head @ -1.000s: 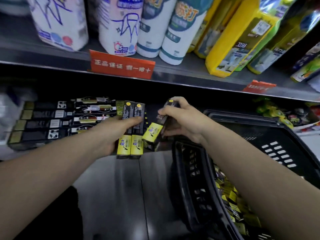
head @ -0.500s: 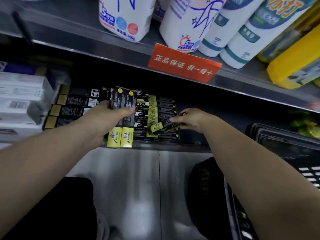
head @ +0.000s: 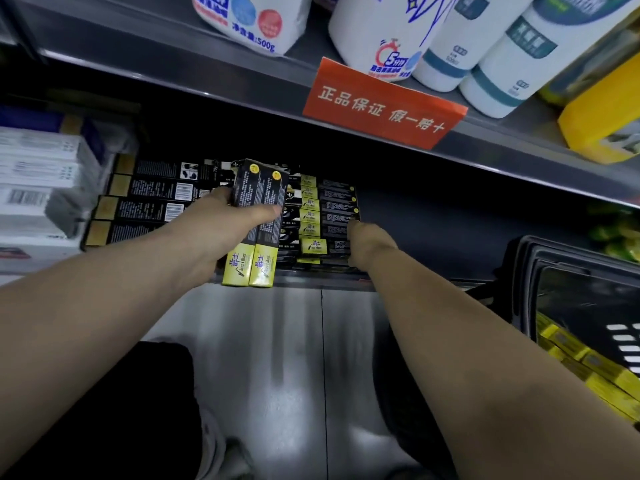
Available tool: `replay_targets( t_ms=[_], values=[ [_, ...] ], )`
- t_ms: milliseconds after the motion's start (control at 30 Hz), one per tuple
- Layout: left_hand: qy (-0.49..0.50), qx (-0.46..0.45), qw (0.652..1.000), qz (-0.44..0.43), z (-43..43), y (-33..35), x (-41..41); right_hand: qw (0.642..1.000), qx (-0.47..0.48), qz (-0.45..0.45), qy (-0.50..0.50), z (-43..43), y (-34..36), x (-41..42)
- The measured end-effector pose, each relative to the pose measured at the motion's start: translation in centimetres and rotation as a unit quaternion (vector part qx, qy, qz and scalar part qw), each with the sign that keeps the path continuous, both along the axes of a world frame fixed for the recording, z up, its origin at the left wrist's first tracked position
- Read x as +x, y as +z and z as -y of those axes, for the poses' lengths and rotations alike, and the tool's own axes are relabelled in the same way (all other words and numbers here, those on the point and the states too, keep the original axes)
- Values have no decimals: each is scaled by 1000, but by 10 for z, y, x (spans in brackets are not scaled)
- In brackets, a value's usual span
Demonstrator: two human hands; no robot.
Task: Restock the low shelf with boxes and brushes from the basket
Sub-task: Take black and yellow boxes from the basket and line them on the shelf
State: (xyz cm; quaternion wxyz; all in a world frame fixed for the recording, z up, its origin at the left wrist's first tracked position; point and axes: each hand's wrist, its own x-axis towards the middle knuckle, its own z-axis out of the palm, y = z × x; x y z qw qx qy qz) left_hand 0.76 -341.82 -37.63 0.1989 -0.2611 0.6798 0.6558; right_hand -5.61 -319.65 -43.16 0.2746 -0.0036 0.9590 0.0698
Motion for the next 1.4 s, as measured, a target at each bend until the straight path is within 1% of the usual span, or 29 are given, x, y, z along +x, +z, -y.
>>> replay_targets(
  t_ms=[133,233,333,500,567,633,667,700,733,767,800,833,867,900,933,1000,1067,1133,1200,1300,1333,1400],
  values=[
    [-11,-15,1000,1,2,-2,1,999,-14,-10,-29,0,-9,4],
    [-10,-10,1000,-2,2,0,0,999,-32,-5,-37,-3,-10,3],
    [-14,-14,1000,-12,1,2,1,999,-33,-5,-34,-4,-11,5],
    [-29,-5,1000,-3,0,6,2,999,-22,-6,-38,-2,-11,7],
    [-32,16,999,5,0,7,3,998,-24,22,-51,1,-5,8],
    [-33,39,999,12,0,8,4,996,5,66,-53,8,8,9],
    [-34,50,998,14,-1,8,4,996,17,73,-43,14,18,8],
    [-35,60,997,16,-1,9,4,997,-14,58,-39,22,28,7],
    [-37,68,997,16,-1,9,5,993,-103,28,-54,31,38,7],
    [-40,76,996,16,-1,10,6,967,-233,-1,-99,41,48,8],
    [-45,84,995,15,-2,11,6,917,-365,-12,-162,51,57,13],
    [-50,94,994,15,-3,13,6,856,-466,6,-222,60,66,19],
    [-56,105,993,13,-4,15,7,803,-531,42,-268,66,73,24],
    [-60,115,992,9,-5,17,7,763,-568,78,-299,67,76,28],
    [-63,122,991,3,-5,18,6,739,-587,104,-314,66,79,31],
    [-65,125,990,-6,-5,20,5,709,-616,131,-317,59,86,32],
    [-73,121,990,-7,-4,21,6,695,-633,149,-306,51,91,31],
    [-87,126,988,-5,-6,21,7,703,-632,163,-282,50,92,34],
    [-97,127,987,-5,-8,21,8,711,-629,154,-273,55,87,36],
    [-79,103,992,-2,-9,20,6,717,-628,92,-288,54,83,31],
    [-67,91,994,0,-8,19,5,706,-628,54,-323,49,81,27],
    [-49,66,997,3,-6,16,5,664,-607,-27,-435,33,75,18]
  ],
)
